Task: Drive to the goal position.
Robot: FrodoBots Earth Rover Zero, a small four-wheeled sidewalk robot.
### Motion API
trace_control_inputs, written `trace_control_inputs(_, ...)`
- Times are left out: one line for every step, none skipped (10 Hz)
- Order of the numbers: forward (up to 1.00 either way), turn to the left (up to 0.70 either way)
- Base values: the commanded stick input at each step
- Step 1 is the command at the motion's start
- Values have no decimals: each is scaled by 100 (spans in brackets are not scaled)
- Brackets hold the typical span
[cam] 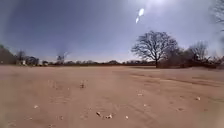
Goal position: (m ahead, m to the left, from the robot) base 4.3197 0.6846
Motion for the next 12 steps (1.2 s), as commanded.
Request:
trace_control_inputs(100, 27)
trace_control_inputs(100, 27)
trace_control_inputs(100, 27)
trace_control_inputs(100, 27)
trace_control_inputs(100, 27)
trace_control_inputs(100, 27)
trace_control_inputs(100, 27)
trace_control_inputs(100, 27)
trace_control_inputs(100, 27)
trace_control_inputs(100, 27)
trace_control_inputs(100, 27)
trace_control_inputs(100, 27)
